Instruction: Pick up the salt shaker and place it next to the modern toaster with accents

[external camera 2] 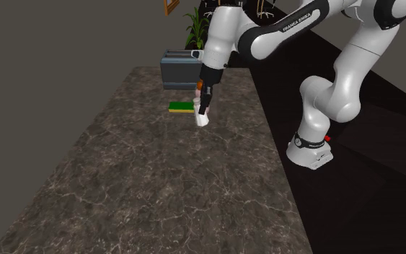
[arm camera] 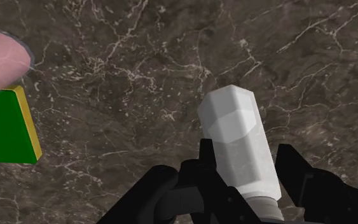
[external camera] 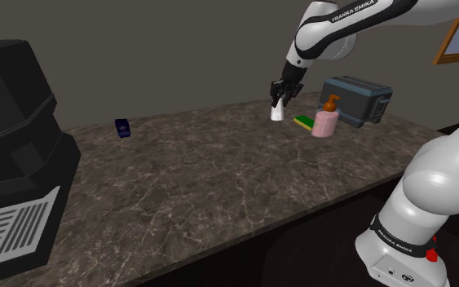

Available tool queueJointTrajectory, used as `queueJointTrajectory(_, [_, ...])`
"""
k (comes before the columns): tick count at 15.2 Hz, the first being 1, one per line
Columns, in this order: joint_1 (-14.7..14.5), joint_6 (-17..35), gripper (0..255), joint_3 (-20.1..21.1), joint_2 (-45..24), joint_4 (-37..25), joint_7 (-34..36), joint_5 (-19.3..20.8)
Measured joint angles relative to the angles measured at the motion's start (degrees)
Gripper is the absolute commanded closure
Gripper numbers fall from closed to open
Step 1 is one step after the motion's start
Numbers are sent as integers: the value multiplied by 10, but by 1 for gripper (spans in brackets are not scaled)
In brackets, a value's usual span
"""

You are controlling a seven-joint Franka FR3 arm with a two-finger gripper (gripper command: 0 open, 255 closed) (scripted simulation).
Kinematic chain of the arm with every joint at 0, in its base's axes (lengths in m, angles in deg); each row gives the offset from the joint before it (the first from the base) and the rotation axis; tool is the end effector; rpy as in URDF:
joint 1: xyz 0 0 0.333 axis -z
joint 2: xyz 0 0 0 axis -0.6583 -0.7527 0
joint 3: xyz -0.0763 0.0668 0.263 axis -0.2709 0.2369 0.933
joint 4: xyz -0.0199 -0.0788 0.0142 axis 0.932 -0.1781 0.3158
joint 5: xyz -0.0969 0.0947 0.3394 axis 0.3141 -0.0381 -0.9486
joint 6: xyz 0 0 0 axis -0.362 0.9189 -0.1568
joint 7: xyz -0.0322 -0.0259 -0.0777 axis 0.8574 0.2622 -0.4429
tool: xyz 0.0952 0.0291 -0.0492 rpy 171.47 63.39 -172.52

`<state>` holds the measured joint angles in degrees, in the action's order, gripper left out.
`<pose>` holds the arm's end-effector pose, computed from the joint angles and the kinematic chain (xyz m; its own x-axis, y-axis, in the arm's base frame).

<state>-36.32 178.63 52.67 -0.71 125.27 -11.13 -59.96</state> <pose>0.4359 -0.1056 0.4538 0.9153 -0.3213 0.2428 -0.3008 -0.9463 -0.1185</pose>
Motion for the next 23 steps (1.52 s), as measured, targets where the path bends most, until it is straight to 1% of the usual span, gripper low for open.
queueJointTrajectory(13, [2, -101, 255, 5, 22, -80, 12, 7])
queueJointTrajectory(23, [1, -181, 255, 7, 22, -160, 19, 8])
